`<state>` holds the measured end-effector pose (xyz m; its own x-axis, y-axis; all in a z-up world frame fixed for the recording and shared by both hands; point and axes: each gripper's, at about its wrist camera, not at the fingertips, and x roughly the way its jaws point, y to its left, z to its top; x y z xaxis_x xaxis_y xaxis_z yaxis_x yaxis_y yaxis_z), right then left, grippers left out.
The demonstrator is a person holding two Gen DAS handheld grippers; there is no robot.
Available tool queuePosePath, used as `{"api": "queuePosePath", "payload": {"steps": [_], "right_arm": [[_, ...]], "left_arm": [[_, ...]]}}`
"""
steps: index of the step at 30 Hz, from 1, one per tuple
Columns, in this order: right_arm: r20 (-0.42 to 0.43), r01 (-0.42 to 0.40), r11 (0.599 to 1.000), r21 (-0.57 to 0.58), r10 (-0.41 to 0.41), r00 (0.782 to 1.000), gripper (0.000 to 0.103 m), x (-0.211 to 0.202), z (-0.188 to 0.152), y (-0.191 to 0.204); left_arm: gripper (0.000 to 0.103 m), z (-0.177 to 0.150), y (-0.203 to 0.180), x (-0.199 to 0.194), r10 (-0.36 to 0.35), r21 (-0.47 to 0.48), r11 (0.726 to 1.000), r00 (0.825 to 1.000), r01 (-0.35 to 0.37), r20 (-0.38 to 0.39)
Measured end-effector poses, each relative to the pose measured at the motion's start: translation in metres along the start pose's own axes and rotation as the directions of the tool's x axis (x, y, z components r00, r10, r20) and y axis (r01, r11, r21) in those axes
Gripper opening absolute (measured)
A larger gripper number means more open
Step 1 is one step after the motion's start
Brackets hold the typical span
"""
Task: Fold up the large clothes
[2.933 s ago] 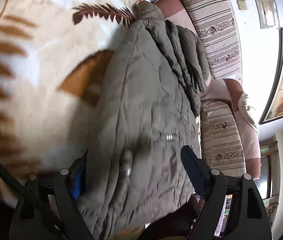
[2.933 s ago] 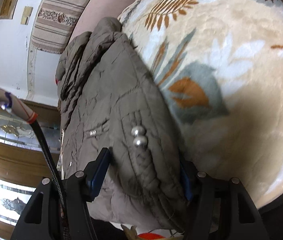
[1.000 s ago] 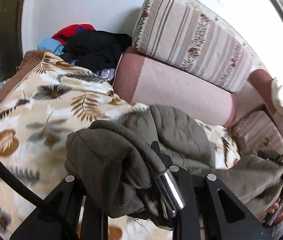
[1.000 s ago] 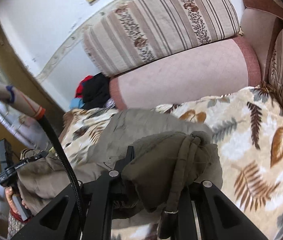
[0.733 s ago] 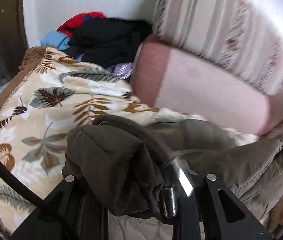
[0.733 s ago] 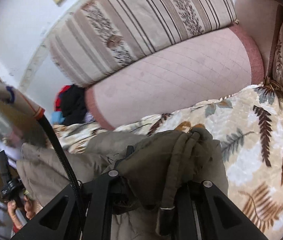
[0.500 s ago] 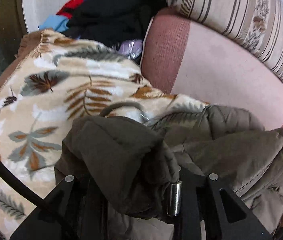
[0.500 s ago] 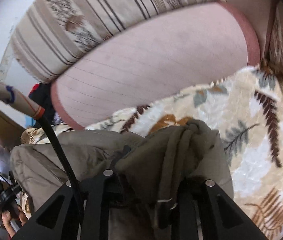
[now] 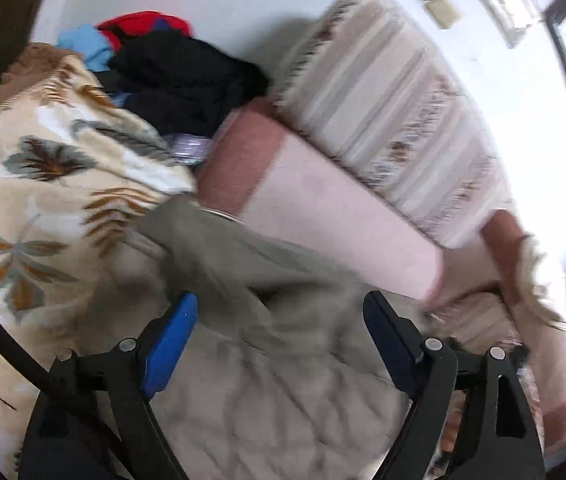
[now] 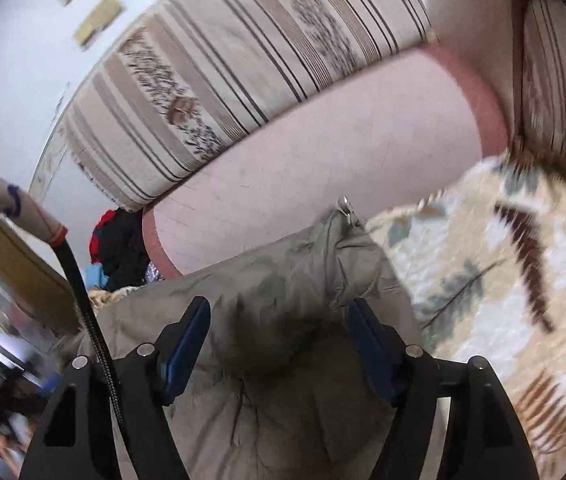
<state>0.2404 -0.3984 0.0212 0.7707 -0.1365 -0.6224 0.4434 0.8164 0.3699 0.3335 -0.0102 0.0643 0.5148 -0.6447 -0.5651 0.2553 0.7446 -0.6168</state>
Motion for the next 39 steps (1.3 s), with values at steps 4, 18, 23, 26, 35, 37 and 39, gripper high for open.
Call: {"api": "queuePosePath", "payload": {"steps": [4, 18, 23, 26, 35, 37, 39], "right_arm": [[0.000, 0.030, 0.985, -0.171, -0.031, 1.000, 0.076, 0.001, -0.015, 0.039], [-0.183, 0.133, 0.955, -0.264, -0.185, 0.966, 0.078, 0.146, -0.043, 0.038], [-0.194, 0.089, 0.975, -0.205, -0.130, 0.972, 0.082, 0.161, -0.054, 0.016], [-0.185, 0.080, 0.979, -0.188, -0.115, 0.976, 0.084, 0.164, -0.060, 0.012], [-0.111, 0.131, 0.979, -0.159, -0.150, 0.982, 0.082, 0.115, -0.033, 0.011], [-0.109, 0.187, 0.971, -0.152, -0.204, 0.973, 0.082, 0.113, -0.030, -0.002], [-0.133, 0.213, 0.970, -0.120, -0.228, 0.965, 0.082, 0.119, -0.032, -0.021]], "left_arm": [[0.089, -0.008, -0.034, 0.007, 0.079, 0.107, 0.991, 0.997, -0.080, 0.015], [0.091, -0.029, -0.042, 0.213, 0.519, 0.399, 0.801, 0.850, -0.447, -0.091], [0.096, -0.038, -0.009, 0.221, 0.453, 0.321, 0.859, 0.884, -0.398, -0.117], [0.096, -0.040, -0.005, 0.224, 0.436, 0.305, 0.871, 0.893, -0.385, -0.116], [0.088, -0.010, -0.013, 0.143, 0.416, 0.298, 0.871, 0.909, -0.391, -0.022], [0.088, -0.005, 0.004, 0.133, 0.486, 0.293, 0.833, 0.874, -0.469, 0.015], [0.088, -0.003, 0.030, 0.135, 0.538, 0.259, 0.815, 0.843, -0.519, -0.003]]}}
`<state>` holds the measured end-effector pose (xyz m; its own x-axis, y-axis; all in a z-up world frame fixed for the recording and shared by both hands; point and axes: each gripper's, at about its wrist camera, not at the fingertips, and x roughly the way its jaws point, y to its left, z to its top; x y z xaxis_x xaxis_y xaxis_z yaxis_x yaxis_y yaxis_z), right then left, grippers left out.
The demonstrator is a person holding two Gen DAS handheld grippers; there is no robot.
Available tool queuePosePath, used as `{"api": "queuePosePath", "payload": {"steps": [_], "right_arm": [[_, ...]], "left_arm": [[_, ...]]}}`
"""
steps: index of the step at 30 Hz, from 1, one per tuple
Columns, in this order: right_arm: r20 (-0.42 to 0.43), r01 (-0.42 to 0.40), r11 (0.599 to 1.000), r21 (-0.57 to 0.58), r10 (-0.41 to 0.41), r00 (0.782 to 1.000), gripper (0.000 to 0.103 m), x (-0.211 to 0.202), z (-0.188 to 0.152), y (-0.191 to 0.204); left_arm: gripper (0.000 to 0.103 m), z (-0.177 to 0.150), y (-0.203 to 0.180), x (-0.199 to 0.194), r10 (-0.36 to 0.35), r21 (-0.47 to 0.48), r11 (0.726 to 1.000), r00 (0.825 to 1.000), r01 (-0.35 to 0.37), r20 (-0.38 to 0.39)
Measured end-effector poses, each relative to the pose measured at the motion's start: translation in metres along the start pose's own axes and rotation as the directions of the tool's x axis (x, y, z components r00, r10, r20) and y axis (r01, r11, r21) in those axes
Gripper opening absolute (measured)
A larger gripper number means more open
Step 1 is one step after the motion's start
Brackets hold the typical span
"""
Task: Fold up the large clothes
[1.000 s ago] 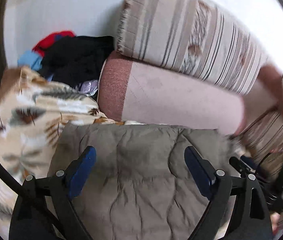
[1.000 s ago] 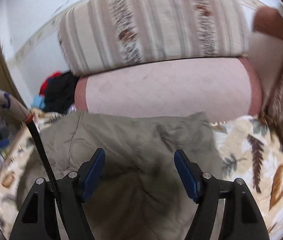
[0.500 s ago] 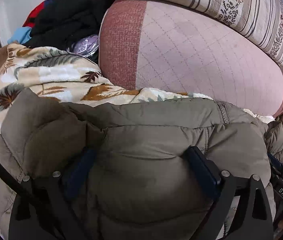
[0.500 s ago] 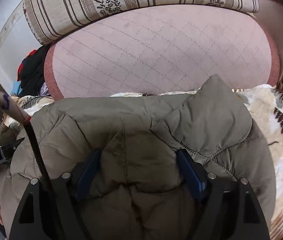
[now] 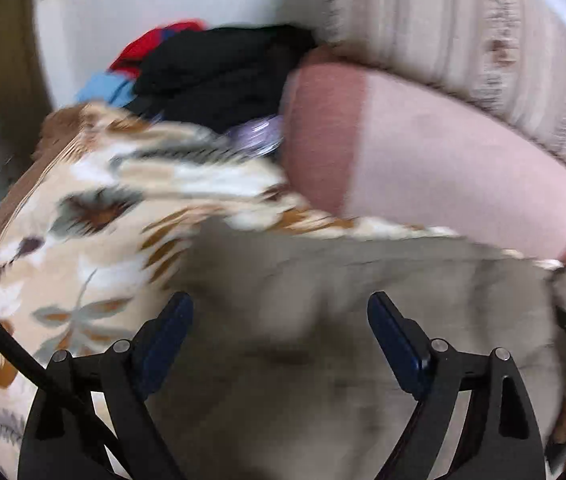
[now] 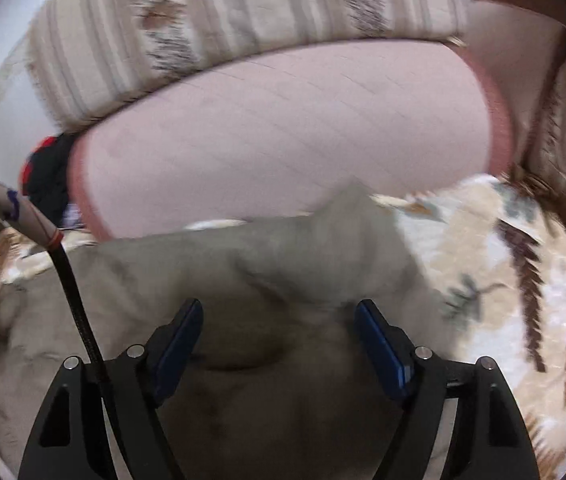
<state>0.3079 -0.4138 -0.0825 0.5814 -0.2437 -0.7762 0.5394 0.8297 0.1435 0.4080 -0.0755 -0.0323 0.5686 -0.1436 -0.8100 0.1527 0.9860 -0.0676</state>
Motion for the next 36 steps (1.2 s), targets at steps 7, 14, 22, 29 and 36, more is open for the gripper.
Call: {"api": "queuePosePath", "payload": {"steps": [7, 14, 22, 29, 36], "right_arm": [[-0.034, -0.006, 1.000, 0.026, 0.007, 0.999, 0.084, 0.030, -0.009, -0.012], [0.046, 0.055, 0.998, -0.023, -0.054, 0.997, 0.083, -0.020, -0.008, -0.006], [0.078, 0.038, 0.997, -0.068, -0.032, 0.996, 0.083, -0.126, -0.089, -0.053], [0.004, -0.061, 0.997, 0.038, 0.060, 0.998, 0.084, -0.177, -0.189, -0.082], [0.001, -0.117, 0.993, -0.013, 0.117, 0.993, 0.083, -0.207, -0.237, -0.052]], "left_arm": [[0.097, -0.026, 0.042, 0.056, -0.050, -0.119, 0.992, 0.993, 0.037, -0.108], [0.095, -0.028, 0.044, -0.002, -0.062, -0.095, 0.994, 0.998, 0.059, -0.026], [0.095, -0.096, 0.059, -0.123, -0.016, -0.047, 0.999, 0.995, 0.021, 0.101], [0.095, -0.206, 0.067, -0.181, 0.008, -0.111, 0.994, 0.997, 0.000, 0.079], [0.095, -0.252, 0.051, -0.207, -0.076, -0.121, 0.989, 0.996, 0.081, 0.046]]}}
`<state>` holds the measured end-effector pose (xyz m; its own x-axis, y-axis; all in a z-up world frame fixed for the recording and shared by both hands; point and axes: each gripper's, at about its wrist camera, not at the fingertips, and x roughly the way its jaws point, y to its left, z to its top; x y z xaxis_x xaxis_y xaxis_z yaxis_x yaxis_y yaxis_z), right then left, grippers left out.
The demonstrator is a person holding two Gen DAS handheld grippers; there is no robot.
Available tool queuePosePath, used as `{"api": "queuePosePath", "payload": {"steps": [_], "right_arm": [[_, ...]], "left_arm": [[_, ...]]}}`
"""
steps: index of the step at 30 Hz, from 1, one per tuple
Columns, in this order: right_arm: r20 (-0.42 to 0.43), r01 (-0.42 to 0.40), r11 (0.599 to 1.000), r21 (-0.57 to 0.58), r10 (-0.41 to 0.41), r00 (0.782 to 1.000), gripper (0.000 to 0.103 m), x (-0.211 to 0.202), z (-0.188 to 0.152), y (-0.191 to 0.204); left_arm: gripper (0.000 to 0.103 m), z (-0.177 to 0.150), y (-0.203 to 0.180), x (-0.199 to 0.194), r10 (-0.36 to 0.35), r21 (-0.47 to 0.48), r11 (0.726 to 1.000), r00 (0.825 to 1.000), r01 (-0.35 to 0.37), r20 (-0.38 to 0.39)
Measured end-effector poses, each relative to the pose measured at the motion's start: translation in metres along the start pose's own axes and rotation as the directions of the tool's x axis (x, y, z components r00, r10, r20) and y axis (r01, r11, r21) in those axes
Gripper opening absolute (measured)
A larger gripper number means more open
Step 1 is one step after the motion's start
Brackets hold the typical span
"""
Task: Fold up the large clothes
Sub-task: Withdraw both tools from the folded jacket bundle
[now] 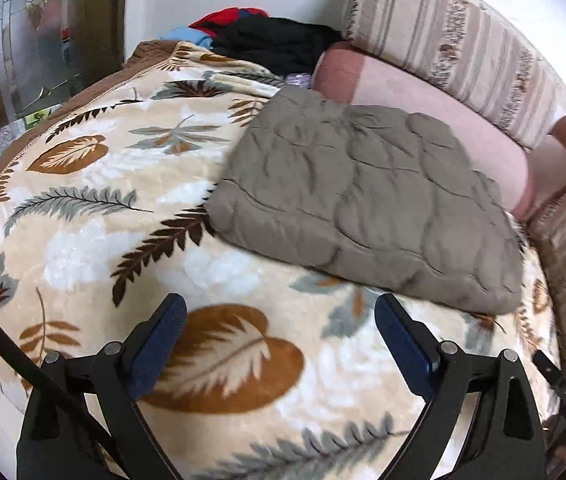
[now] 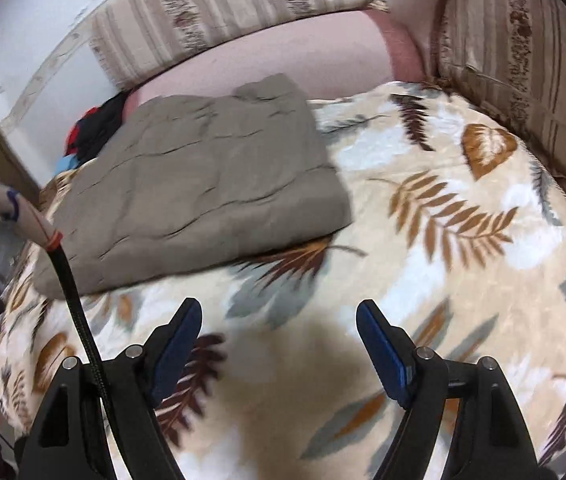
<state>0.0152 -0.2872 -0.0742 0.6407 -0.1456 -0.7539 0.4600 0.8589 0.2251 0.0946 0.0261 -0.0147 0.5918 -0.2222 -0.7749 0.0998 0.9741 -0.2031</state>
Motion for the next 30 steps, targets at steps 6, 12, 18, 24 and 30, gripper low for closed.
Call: {"api": "queuePosePath", "payload": {"steps": [6, 12, 18, 24, 30], "right_arm": [[0.026, -0.010, 0.997, -0.078, 0.012, 1.000, 0.083, -0.013, -0.006, 0.027], [0.043, -0.002, 0.996, -0.092, 0.006, 0.999, 0.083, -0.015, -0.001, 0.032], [0.027, 0.020, 0.996, -0.090, -0.017, 0.999, 0.083, 0.001, 0.006, 0.029], [0.033, 0.125, 0.979, -0.161, -0.121, 0.992, 0.083, 0.014, 0.008, 0.035], [0.052, 0.231, 0.952, -0.202, -0.225, 0.973, 0.083, 0.014, 0.007, 0.038]], "left_arm": [[0.095, -0.008, -0.007, -0.026, 0.011, 0.052, 0.999, 0.999, -0.014, 0.051], [0.095, -0.008, -0.002, -0.030, 0.013, 0.061, 0.998, 0.997, -0.017, 0.070], [0.095, -0.006, 0.001, -0.015, 0.058, 0.076, 0.995, 0.996, -0.064, 0.071], [0.095, -0.003, 0.003, -0.003, 0.117, 0.095, 0.988, 0.991, -0.123, 0.070], [0.095, -0.003, -0.006, -0.008, 0.142, 0.124, 0.980, 0.985, -0.154, 0.096]]}}
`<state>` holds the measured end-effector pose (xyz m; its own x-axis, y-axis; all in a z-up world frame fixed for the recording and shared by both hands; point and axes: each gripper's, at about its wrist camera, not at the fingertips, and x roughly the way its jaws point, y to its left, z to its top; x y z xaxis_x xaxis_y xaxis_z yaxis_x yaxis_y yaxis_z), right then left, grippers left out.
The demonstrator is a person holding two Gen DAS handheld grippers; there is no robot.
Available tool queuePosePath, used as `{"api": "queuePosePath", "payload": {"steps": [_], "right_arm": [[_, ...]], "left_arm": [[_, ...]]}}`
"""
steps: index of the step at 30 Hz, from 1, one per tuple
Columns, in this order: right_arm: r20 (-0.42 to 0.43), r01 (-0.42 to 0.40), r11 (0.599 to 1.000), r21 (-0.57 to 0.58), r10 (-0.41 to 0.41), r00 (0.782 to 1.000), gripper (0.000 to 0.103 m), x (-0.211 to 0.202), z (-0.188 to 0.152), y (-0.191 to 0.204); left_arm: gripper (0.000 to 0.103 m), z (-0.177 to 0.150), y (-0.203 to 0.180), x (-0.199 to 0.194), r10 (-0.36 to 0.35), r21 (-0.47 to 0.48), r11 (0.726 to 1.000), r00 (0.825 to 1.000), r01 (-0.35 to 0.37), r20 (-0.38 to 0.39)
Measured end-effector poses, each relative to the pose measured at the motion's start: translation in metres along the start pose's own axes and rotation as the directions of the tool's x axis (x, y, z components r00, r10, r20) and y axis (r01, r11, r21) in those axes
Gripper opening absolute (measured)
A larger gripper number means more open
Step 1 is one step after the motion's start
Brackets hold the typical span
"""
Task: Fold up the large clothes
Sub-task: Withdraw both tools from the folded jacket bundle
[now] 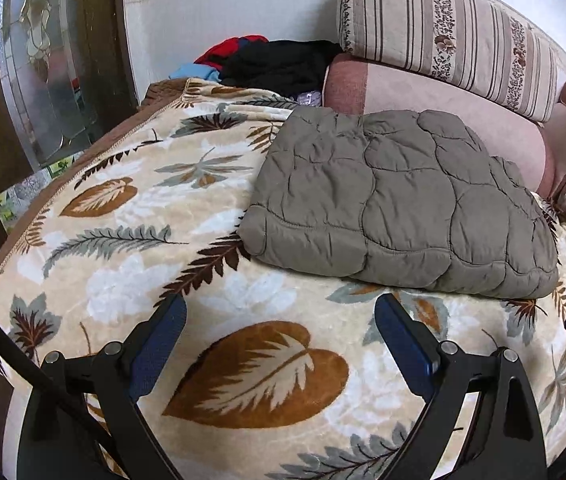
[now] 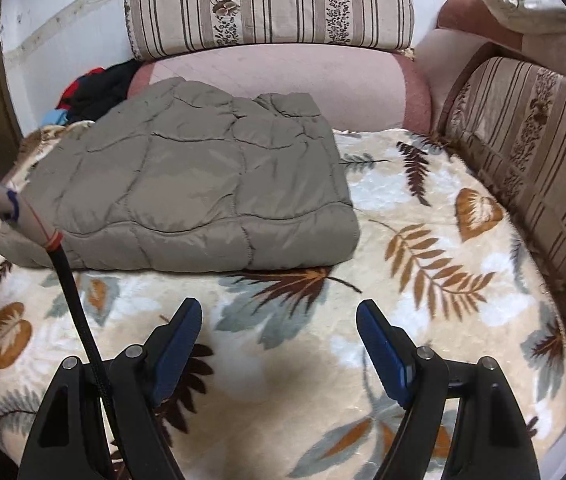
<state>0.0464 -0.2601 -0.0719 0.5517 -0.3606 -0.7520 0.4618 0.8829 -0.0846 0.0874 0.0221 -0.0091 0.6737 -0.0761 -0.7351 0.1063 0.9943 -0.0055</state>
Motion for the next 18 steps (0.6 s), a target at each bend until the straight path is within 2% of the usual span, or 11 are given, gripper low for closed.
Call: {"api": "queuePosePath", "payload": {"steps": [4, 12, 14, 18], "right_arm": [[0.007, 0.046, 0.999, -0.021, -0.045, 0.999, 0.083, -0.005, -0.001, 0.001], [0.009, 0.069, 0.997, -0.028, -0.069, 0.998, 0.083, -0.008, 0.000, -0.005], [-0.006, 0.051, 0.999, -0.007, -0.051, 0.999, 0.083, -0.003, 0.005, -0.011], [-0.054, -0.040, 0.990, 0.138, 0.048, 0.997, 0.083, 0.024, 0.036, -0.051]], "left_arm": [[0.095, 0.000, -0.008, -0.006, 0.000, 0.024, 1.000, 1.000, 0.000, 0.010], [0.095, 0.001, -0.009, -0.004, -0.025, 0.035, 0.999, 1.000, 0.025, -0.006], [0.095, 0.007, -0.004, 0.004, -0.046, 0.018, 0.999, 0.999, 0.047, -0.027], [0.095, 0.038, 0.017, 0.037, -0.118, -0.047, 0.992, 0.991, 0.115, -0.063]]}}
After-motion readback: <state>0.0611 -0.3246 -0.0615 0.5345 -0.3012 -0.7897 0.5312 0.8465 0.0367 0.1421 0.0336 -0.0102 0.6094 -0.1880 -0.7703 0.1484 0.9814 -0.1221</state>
